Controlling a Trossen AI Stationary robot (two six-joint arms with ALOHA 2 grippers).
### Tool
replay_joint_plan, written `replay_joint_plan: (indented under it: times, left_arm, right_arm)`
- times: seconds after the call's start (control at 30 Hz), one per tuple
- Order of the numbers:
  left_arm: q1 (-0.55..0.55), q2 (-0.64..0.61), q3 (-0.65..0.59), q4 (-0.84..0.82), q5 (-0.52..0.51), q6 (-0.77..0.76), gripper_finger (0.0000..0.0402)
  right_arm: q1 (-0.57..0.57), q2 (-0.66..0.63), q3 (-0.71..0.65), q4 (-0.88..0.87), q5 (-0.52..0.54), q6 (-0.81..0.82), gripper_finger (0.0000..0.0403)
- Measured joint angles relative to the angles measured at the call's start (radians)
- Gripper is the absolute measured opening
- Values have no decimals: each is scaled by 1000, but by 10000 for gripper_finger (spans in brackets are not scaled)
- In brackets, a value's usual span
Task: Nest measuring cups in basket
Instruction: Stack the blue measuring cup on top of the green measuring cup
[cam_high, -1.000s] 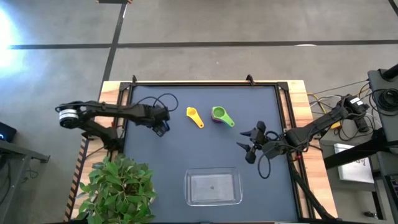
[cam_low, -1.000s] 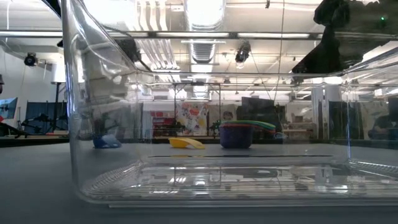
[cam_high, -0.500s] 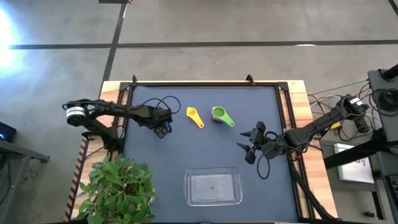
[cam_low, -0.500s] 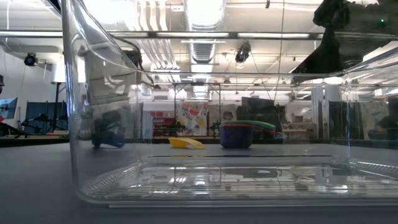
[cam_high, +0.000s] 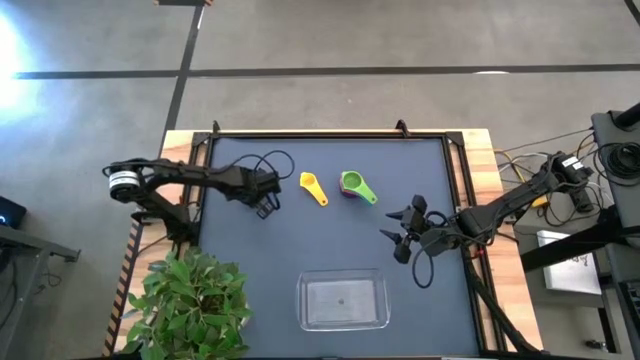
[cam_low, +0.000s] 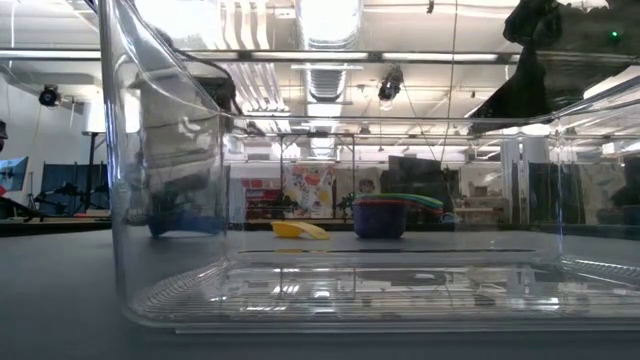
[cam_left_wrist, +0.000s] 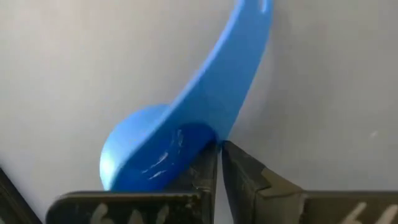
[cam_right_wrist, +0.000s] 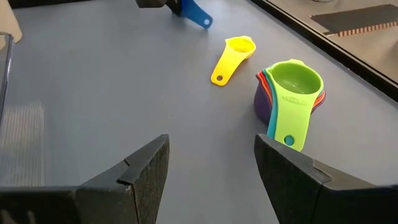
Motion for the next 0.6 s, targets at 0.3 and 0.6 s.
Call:
replay_joint_plan:
  times: [0.3,0.6]
  left_arm:
    - [-23,-2,147,-93,14,34,0]
    - [-34,-2,219,-138,0,54,2]
  right_arm:
    - [0,0,0,0,0,1,224]
    - [0,0,0,0,0,12,224]
